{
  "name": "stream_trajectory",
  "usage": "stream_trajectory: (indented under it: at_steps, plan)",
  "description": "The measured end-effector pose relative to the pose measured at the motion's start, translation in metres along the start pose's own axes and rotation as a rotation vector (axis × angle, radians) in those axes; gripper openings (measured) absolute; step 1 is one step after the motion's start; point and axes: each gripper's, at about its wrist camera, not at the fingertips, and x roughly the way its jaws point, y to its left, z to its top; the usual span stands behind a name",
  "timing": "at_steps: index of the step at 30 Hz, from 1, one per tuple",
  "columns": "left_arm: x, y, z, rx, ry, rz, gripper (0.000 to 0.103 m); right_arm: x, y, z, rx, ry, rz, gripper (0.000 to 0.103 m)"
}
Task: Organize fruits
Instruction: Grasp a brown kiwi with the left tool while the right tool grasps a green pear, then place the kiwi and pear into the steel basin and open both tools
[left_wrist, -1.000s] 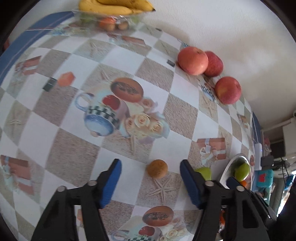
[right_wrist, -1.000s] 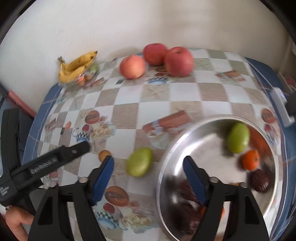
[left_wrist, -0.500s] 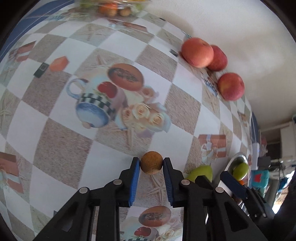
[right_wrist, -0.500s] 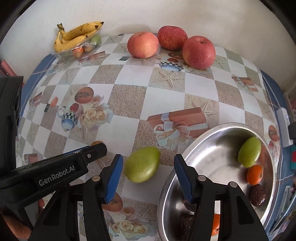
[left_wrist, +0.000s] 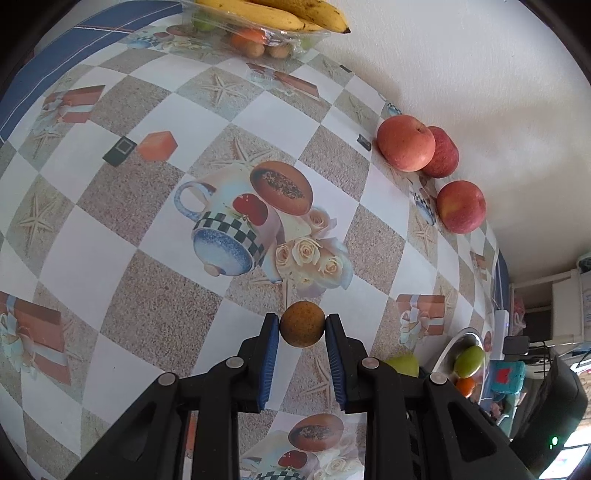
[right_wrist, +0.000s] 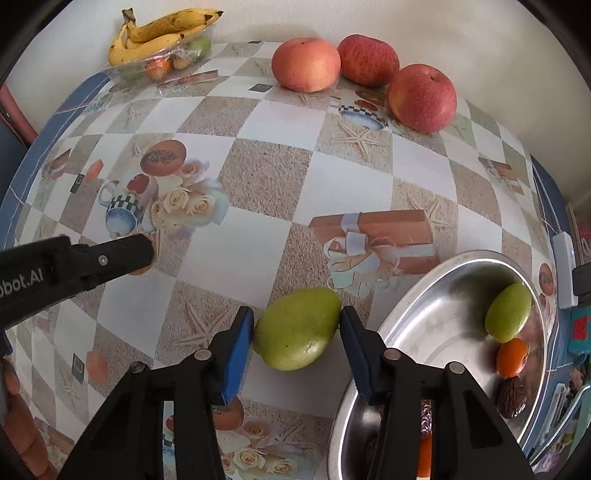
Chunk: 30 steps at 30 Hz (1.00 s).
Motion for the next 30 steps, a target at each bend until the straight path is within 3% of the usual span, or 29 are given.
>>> stream_trajectory:
  at_steps: [13, 21, 25, 28, 30]
  plan:
    - [-0.023, -0.042, -0.016, 0.117, -0.035, -0.063, 0.027, -0.035, -0.001, -0.025, 0.052, -0.073, 0.080, 0.049]
    - [-0.005, -0.102, -0.045, 0.284, 0.038, -0.153, 0.027, -0.061, -0.035, -0.041, 0.180, -0.132, 0.137, 0.049]
    - [0.013, -0.134, -0.066, 0.381, 0.088, -0.189, 0.027, -0.069, -0.078, -0.057, 0.302, -0.160, 0.089, 0.050]
    - [0.023, -0.149, -0.079, 0.426, 0.105, -0.195, 0.028, -0.062, -0.117, -0.075, 0.413, -0.130, -0.020, 0.050]
    - [0.029, -0.151, -0.083, 0.428, 0.129, -0.200, 0.029, -0.055, -0.131, -0.083, 0.451, -0.110, -0.028, 0.050]
